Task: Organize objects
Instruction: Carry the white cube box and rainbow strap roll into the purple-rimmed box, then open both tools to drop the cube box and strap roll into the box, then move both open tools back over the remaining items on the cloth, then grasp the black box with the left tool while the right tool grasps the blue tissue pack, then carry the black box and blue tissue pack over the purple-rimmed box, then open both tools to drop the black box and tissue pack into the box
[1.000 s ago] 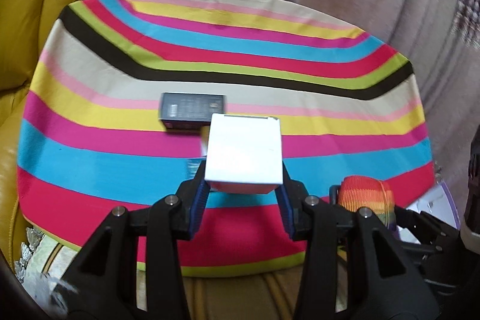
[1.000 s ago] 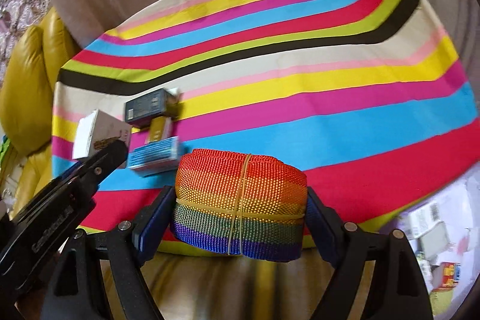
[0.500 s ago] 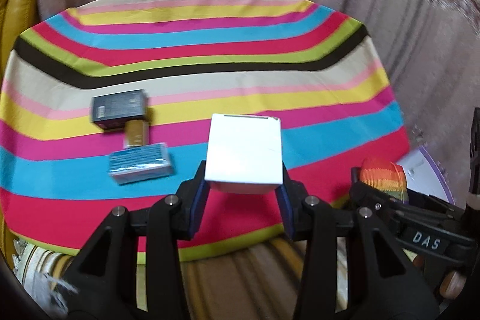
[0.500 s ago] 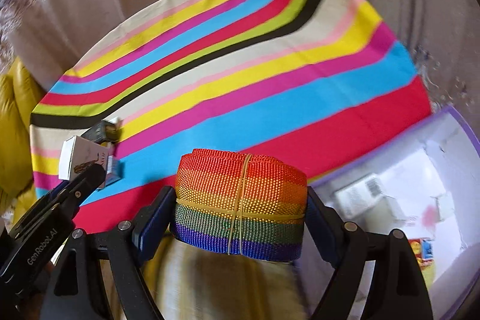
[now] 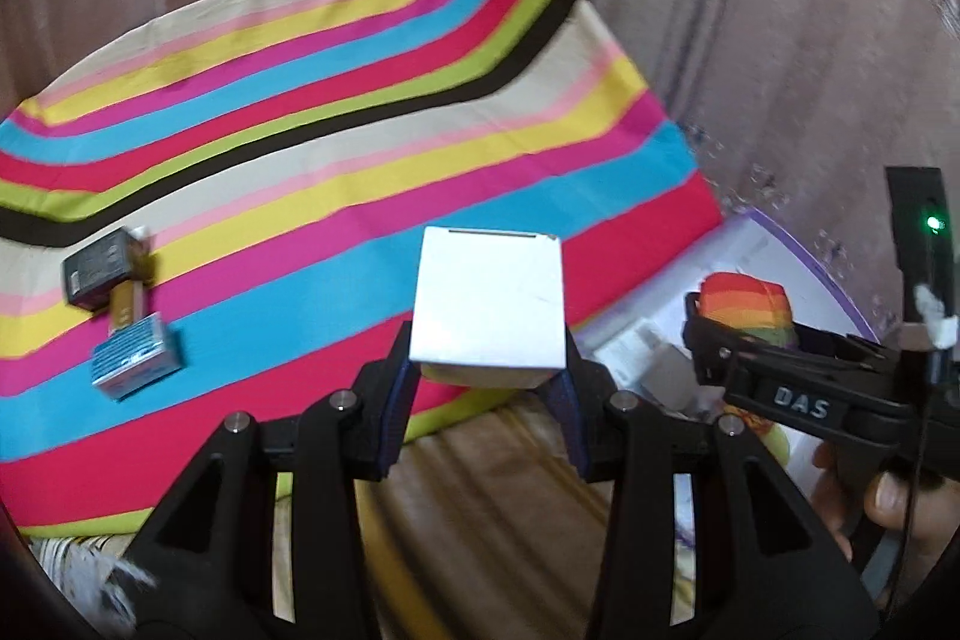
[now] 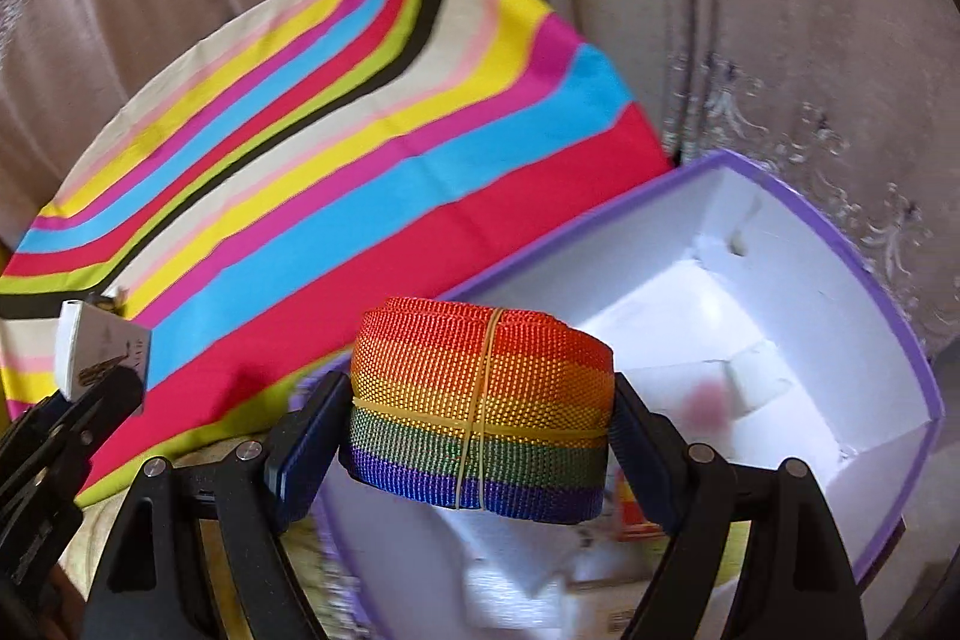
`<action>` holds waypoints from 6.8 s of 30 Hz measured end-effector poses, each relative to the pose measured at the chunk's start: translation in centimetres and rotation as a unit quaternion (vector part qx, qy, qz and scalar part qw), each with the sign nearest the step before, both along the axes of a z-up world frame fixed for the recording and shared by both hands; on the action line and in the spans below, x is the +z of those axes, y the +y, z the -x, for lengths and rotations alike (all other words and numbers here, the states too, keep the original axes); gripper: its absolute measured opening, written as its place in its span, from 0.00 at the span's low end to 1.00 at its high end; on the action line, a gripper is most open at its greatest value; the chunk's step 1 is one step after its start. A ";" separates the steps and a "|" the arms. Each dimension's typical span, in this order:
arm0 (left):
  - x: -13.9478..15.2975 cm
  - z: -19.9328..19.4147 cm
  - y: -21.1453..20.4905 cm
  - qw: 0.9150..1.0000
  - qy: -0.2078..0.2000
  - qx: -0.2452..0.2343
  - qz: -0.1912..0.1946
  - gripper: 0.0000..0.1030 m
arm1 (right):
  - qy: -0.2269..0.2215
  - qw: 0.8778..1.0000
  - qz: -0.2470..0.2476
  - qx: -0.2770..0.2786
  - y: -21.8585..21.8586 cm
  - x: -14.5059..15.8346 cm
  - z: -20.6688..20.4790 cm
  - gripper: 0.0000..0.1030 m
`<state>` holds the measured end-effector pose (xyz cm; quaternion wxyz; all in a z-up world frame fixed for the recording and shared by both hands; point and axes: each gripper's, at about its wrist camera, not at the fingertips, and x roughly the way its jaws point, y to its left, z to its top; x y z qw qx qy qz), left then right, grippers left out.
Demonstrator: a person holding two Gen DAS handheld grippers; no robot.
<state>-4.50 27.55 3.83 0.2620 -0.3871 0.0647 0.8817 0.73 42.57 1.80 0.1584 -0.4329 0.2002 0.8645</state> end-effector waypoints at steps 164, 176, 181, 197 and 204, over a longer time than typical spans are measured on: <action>-0.6 6.1 -12.1 0.980 0.033 0.197 0.024 0.86 | 0.034 0.994 -0.036 0.098 -13.4 1.0 10.2 0.71; -0.1 3.6 -7.8 0.989 0.037 0.140 0.031 0.86 | 0.026 0.999 -0.022 0.040 -7.2 1.3 5.9 0.72; 0.1 2.8 -6.1 0.992 0.038 0.117 0.036 0.86 | 0.011 1.000 -0.026 0.004 -3.7 0.6 3.4 0.72; 0.4 -2.3 2.8 0.997 0.043 -0.045 0.054 0.86 | -0.013 0.996 -0.016 -0.092 4.5 -0.2 -2.9 0.72; 0.8 -4.7 5.0 0.990 0.034 -0.138 0.022 0.96 | -0.015 0.994 -0.012 -0.108 5.5 -0.4 -3.8 0.78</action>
